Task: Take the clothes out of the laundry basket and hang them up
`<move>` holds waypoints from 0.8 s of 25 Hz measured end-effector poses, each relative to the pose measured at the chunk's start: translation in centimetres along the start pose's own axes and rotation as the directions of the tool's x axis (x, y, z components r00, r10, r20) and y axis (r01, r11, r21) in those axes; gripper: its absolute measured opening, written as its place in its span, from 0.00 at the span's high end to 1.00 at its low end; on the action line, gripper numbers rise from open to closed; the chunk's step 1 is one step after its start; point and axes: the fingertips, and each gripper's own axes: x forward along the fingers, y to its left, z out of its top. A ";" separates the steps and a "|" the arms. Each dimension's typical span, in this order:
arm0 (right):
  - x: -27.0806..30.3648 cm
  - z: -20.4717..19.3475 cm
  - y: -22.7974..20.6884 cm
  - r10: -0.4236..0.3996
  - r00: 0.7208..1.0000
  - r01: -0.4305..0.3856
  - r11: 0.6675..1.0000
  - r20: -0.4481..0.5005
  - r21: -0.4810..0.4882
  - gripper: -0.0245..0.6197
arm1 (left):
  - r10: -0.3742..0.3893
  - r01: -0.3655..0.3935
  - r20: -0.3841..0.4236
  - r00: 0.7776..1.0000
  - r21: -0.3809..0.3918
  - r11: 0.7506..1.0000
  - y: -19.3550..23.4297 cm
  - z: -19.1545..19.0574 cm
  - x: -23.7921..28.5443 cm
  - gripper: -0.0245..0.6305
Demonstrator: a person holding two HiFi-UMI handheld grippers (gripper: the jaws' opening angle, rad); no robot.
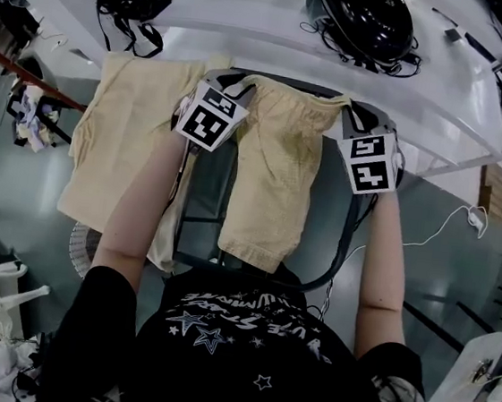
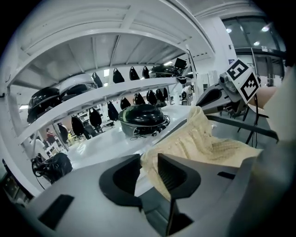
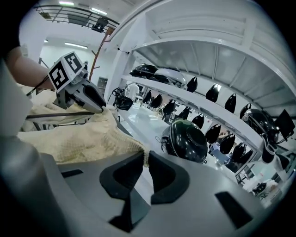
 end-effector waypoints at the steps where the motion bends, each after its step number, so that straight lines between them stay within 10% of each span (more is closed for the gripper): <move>1: 0.2 -0.2 0.2 -0.001 1.000 0.001 1.000 -0.011 -0.009 0.88 | -0.003 0.003 -0.004 1.000 0.004 1.000 -0.1 -0.2 0.2 0.73; 20: -9.1 2.6 3.9 -0.147 0.989 0.147 0.989 0.008 0.022 0.73 | -0.053 0.072 0.275 0.960 -0.061 0.996 -1.9 3.7 -10.8 0.56</move>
